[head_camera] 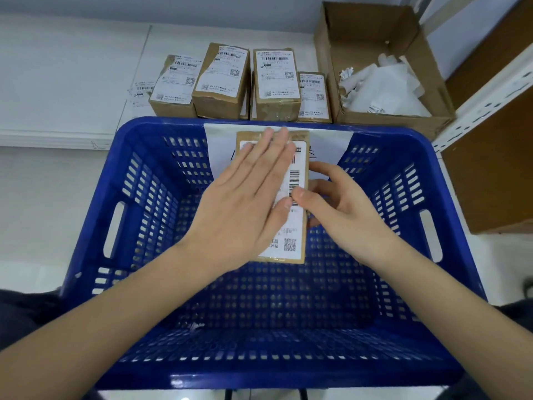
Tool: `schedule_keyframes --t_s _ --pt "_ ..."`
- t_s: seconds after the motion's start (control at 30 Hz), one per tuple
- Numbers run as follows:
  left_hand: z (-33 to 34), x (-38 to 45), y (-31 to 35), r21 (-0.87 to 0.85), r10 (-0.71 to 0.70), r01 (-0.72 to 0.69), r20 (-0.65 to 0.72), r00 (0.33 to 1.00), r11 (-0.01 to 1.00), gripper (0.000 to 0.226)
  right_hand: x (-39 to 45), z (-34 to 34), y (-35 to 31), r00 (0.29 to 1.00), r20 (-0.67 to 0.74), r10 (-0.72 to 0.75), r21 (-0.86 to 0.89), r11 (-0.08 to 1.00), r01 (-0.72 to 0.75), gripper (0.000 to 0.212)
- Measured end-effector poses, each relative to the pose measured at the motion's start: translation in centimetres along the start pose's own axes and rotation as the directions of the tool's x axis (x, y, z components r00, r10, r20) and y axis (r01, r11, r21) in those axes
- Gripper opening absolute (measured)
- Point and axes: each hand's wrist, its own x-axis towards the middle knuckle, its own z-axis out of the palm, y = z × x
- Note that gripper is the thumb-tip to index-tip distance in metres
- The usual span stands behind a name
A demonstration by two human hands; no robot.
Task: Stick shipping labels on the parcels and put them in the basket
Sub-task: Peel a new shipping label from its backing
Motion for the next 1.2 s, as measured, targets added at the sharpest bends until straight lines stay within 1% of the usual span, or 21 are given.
schedule_keyframes --t_s 0.1,0.17,0.23,0.27,0.3,0.37,0.47,0.63,0.77,0.83,0.97,1.1,1.2 --pt "0.4 -0.1 -0.3 -0.09 -0.134 0.136 0.028 0.991 0.987 0.066 0.0 0.1 0.1 1.0 -0.028 0.013 0.051 0.999 -0.012 0.041" --pt "0.6 0.1 -0.7 -0.155 -0.2 0.205 0.048 0.979 0.966 0.064 0.1 0.1 0.2 0.999 -0.048 0.021 0.059 0.998 -0.019 0.041" --pt "0.7 0.4 -1.2 -0.22 -0.292 0.307 0.098 0.951 0.926 0.064 0.2 0.1 0.2 0.997 -0.066 0.029 0.045 0.999 -0.027 0.042" --pt "0.7 0.5 -1.4 -0.225 -0.324 0.343 0.117 0.939 0.912 0.065 0.2 0.0 0.2 0.997 -0.071 0.032 0.038 0.999 -0.03 0.044" --pt "0.7 0.6 -1.6 -0.208 -0.333 0.35 0.115 0.936 0.913 0.066 0.2 0.0 0.3 0.997 -0.075 0.034 0.033 0.999 -0.031 0.045" --pt "0.6 0.6 -1.5 -0.147 -0.27 0.277 0.066 0.961 0.95 0.07 0.3 -0.1 0.3 0.997 -0.075 0.033 0.028 0.999 -0.031 0.047" --pt "0.4 0.3 -0.8 -0.091 -0.096 0.1 0.049 0.994 0.991 0.076 0.2 -0.4 0.2 0.997 -0.079 0.024 0.028 0.999 -0.022 0.045" --pt "0.4 0.1 -0.8 -0.045 0.047 -0.041 0.136 0.99 0.998 0.09 0.3 -0.7 0.5 0.993 -0.109 0.043 0.014 0.999 -0.042 0.044" --pt "0.4 -0.5 0.0 -0.037 0.202 -0.199 0.129 0.971 0.979 0.096 0.6 -0.9 0.4 0.987 -0.153 0.057 0.04 0.998 -0.051 0.039" --pt "0.6 -0.5 0.3 -0.02 0.251 -0.25 0.092 0.964 0.968 0.089 0.6 -1.1 0.1 0.984 -0.169 0.057 0.044 0.998 -0.05 0.037" --pt "0.8 -0.3 0.9 0.027 0.311 -0.31 -0.047 0.949 0.95 0.063 1.0 -1.5 -0.4 0.98 -0.191 0.057 0.084 0.996 -0.042 0.031" --pt "0.6 -0.5 0.8 0.045 0.403 -0.402 -0.203 0.893 0.914 0.038 1.1 -1.4 -0.6 0.978 -0.195 0.08 0.117 0.991 -0.058 0.034" --pt "0.3 -0.7 0.7 0.059 0.45 -0.455 -0.307 0.839 0.888 0.026 1.2 -1.5 -0.6 0.977 -0.198 0.081 0.124 0.991 -0.057 0.033"
